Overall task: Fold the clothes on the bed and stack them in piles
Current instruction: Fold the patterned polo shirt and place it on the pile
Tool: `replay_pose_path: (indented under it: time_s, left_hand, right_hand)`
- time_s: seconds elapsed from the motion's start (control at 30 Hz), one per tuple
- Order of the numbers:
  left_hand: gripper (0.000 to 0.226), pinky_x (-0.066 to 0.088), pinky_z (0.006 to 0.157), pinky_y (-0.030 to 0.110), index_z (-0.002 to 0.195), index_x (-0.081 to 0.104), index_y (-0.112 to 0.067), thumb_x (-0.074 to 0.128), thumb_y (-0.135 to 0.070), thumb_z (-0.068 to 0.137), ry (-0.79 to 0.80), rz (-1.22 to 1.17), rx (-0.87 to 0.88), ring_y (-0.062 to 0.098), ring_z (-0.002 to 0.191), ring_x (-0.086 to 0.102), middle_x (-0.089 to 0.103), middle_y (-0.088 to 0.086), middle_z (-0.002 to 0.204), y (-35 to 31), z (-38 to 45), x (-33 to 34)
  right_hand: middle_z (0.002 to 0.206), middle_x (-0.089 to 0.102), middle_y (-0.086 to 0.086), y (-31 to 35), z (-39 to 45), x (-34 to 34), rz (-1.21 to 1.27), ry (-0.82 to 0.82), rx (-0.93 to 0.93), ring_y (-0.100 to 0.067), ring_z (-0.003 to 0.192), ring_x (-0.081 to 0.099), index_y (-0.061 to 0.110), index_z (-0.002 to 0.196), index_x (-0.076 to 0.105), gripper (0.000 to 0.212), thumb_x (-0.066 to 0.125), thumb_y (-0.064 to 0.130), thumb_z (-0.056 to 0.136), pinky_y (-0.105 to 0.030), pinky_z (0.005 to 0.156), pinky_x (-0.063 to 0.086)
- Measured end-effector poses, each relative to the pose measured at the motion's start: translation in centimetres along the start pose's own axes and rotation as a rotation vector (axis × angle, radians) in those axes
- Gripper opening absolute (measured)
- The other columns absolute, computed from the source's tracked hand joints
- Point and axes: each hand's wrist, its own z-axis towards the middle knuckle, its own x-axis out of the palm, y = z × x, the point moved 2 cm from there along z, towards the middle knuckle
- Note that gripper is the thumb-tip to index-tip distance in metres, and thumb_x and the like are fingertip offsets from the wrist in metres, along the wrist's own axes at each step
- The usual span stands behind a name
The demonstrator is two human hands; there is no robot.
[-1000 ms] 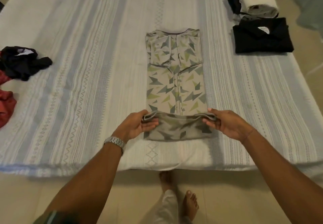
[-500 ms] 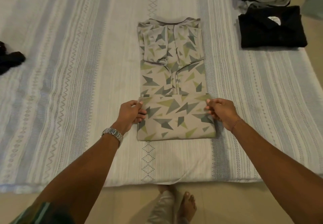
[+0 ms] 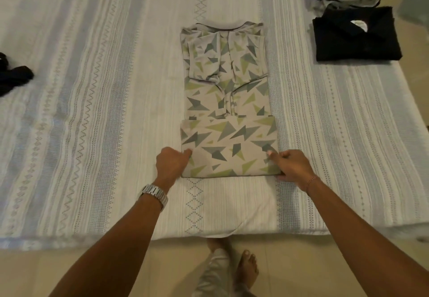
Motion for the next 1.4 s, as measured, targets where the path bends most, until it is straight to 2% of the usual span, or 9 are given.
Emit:
replay_pose_path:
  time_s: [0.17,0.4,0.5,0.67,0.83,0.97,1.1,1.3,1.4]
  left_hand:
    - [0.03,0.05,0.046,0.026,0.091,0.064,0.001,0.074,-0.027,0.092,0.214,-0.156,-0.192,0.018,0.059,0.06,0.065,0.013,0.075,1.6,-1.3,-0.5]
    - [0.027,0.05,0.044,0.019,0.097,0.068,0.013,0.07,-0.014,0.096,0.254,-0.258,-0.14,0.018,0.053,0.054,0.062,0.015,0.07,3.2,-2.7,-0.9]
    - [0.027,0.056,0.051,0.021,0.1,0.067,0.012,0.068,-0.015,0.097,0.251,-0.296,-0.107,0.018,0.057,0.061,0.065,0.017,0.075,4.3,-4.0,-0.7]
    - [0.023,0.061,0.056,0.027,0.1,0.064,0.009,0.065,-0.014,0.099,0.332,-0.34,-0.109,0.017,0.058,0.072,0.072,0.025,0.088,6.4,-7.5,-0.3]
    - [0.027,0.054,0.049,0.029,0.113,0.043,-0.012,0.064,-0.003,0.097,0.287,-0.482,-0.083,0.02,0.052,0.063,0.068,0.021,0.077,8.0,-11.4,-0.8]
    - [0.018,0.06,0.062,0.03,0.114,0.062,-0.013,0.063,-0.005,0.098,0.336,-0.54,0.042,0.021,0.062,0.067,0.071,0.018,0.085,7.4,-13.2,-2.3]
    - [0.02,0.061,0.071,0.025,0.117,0.072,-0.007,0.064,-0.009,0.098,0.418,-0.582,0.079,0.024,0.081,0.074,0.075,0.02,0.104,6.1,-13.4,-3.8]
    - [0.046,0.059,0.087,0.033,0.117,0.072,-0.012,0.085,0.0,0.075,0.425,-0.501,0.199,0.021,0.098,0.074,0.077,0.009,0.105,1.1,-10.6,-6.7]
    - [0.031,0.06,0.079,0.032,0.11,0.073,-0.012,0.079,0.002,0.083,0.346,-0.444,0.267,0.024,0.088,0.076,0.078,0.01,0.095,-1.8,-8.2,-7.7]
  right_hand:
    - [0.107,0.072,-0.02,-1.0,-1.8,-0.3,0.006,0.101,0.023,-0.022,0.09,0.071,-0.01,0.109,0.067,0.043,0.078,0.026,0.091,-0.036,0.069,0.063]
    - [0.107,0.074,-0.021,-2.6,-3.1,-0.5,0.254,0.117,0.033,-0.024,0.084,0.075,-0.02,0.115,0.06,0.043,0.077,0.011,0.09,-0.027,0.062,0.061]
    - [0.106,0.074,-0.025,-3.8,-4.2,-0.9,0.284,0.097,0.003,-0.024,0.08,0.075,-0.003,0.094,0.065,0.017,0.077,0.008,0.089,-0.029,0.065,0.062]
    - [0.089,0.069,-0.017,-6.5,-6.5,-1.6,0.272,0.036,-0.037,-0.019,0.065,0.069,0.014,0.1,0.047,0.031,0.075,0.006,0.091,-0.033,0.067,0.062]
    - [0.086,0.07,-0.014,-8.3,-10.4,-2.7,0.201,0.129,-0.179,-0.019,0.07,0.066,0.01,0.099,0.068,0.005,0.07,0.008,0.094,-0.03,0.069,0.06]
    - [0.099,0.077,-0.015,-7.4,-11.9,-3.7,0.204,0.13,-0.245,-0.017,0.079,0.07,0.015,0.102,0.078,0.014,0.073,0.007,0.091,-0.028,0.076,0.062]
    - [0.104,0.078,-0.001,-4.7,-12.2,-4.9,0.13,0.179,-0.275,-0.011,0.097,0.074,0.014,0.111,0.077,0.039,0.085,-0.001,0.076,-0.018,0.08,0.058]
    - [0.095,0.077,0.003,0.4,-10.6,-5.7,0.0,-0.018,-0.47,-0.013,0.092,0.072,0.017,0.103,0.078,0.02,0.081,0.009,0.085,-0.028,0.087,0.057]
    - [0.098,0.072,0.002,3.3,-9.1,-5.9,-0.081,-0.113,-0.552,-0.01,0.091,0.065,0.022,0.102,0.076,0.014,0.078,0.018,0.089,-0.024,0.081,0.052]
